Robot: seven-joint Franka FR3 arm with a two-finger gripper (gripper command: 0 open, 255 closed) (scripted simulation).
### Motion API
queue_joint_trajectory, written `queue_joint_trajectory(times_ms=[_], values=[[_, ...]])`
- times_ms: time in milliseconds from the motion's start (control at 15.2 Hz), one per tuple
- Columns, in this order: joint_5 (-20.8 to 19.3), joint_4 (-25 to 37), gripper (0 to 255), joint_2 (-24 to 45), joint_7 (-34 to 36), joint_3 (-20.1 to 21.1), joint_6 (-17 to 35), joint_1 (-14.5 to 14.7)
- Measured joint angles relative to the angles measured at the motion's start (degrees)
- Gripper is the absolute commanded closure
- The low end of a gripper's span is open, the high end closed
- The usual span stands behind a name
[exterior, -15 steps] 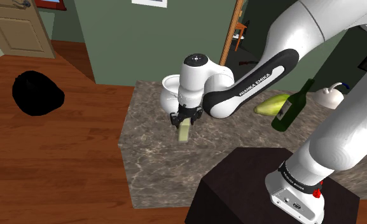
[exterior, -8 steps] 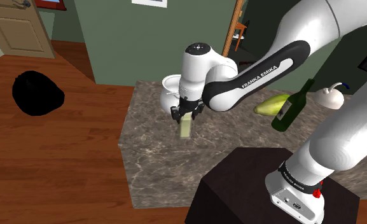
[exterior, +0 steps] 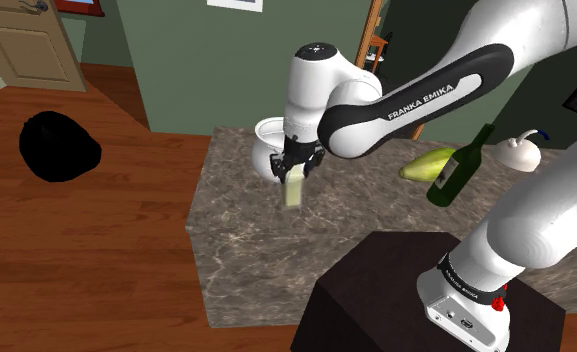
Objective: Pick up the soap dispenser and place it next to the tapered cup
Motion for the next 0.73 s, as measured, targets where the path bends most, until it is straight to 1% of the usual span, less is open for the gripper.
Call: queue_joint_trajectory(times_ms=[726], values=[[4.05, 4.2, 255, -5.15, -4.31, -1.25, -8.42, 0.84]])
